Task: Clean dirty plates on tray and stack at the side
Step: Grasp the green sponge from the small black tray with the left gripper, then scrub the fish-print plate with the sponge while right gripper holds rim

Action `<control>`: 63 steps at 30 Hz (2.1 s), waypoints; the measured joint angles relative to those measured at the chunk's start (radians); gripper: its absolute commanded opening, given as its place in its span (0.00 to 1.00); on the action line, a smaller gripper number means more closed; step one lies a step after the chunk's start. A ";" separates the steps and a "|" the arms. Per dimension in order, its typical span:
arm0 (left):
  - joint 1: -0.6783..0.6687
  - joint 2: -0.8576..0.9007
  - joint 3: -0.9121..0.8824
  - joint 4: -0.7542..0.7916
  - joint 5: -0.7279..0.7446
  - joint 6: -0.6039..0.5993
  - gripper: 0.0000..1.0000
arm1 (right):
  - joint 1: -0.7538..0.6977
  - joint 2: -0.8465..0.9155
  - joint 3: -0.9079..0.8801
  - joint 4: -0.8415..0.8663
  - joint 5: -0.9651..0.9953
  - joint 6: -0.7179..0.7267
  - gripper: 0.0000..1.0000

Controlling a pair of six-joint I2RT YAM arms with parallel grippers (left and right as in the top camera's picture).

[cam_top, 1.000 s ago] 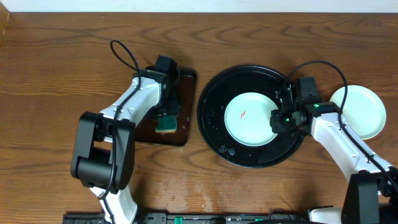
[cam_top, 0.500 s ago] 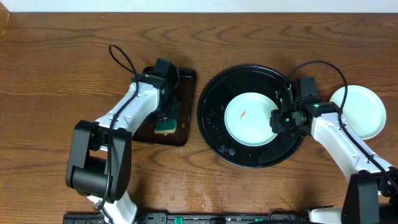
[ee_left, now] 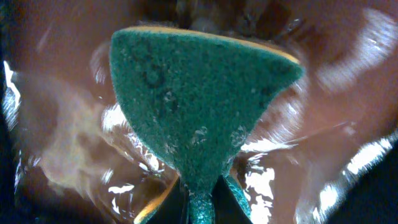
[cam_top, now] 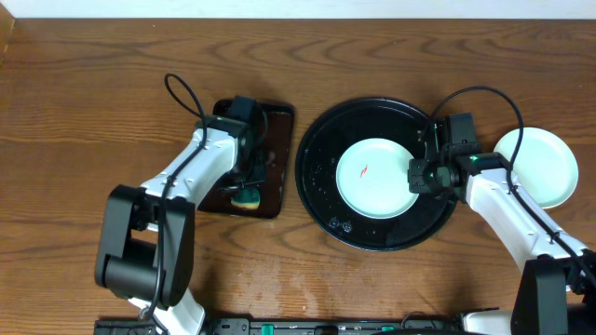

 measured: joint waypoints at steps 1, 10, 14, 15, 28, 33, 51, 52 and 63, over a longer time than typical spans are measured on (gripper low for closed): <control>-0.002 -0.009 0.018 -0.021 0.002 0.000 0.08 | -0.004 0.000 0.000 0.010 0.010 0.006 0.31; -0.106 -0.209 0.134 0.001 0.012 0.013 0.07 | -0.020 0.102 0.000 0.047 0.020 0.032 0.18; -0.207 -0.216 0.135 0.065 0.022 0.023 0.07 | -0.019 0.152 0.002 0.060 -0.016 0.041 0.01; -0.236 -0.208 0.135 0.087 0.027 0.023 0.07 | -0.021 0.152 0.003 0.062 -0.024 0.045 0.01; -0.448 0.083 0.136 0.407 0.206 -0.071 0.08 | -0.015 0.151 0.016 0.031 -0.034 0.005 0.01; -0.494 0.214 0.136 0.564 0.296 -0.136 0.08 | -0.010 0.151 0.016 0.031 -0.035 -0.006 0.01; -0.485 0.234 0.236 0.237 -0.055 -0.123 0.07 | -0.004 0.151 0.016 0.022 -0.053 -0.013 0.01; -0.485 0.234 0.241 0.222 -0.074 -0.113 0.08 | -0.003 0.151 0.016 0.021 -0.055 -0.014 0.01; -0.462 0.246 0.240 0.328 0.054 -0.108 0.10 | -0.001 0.151 0.016 0.018 -0.069 -0.027 0.01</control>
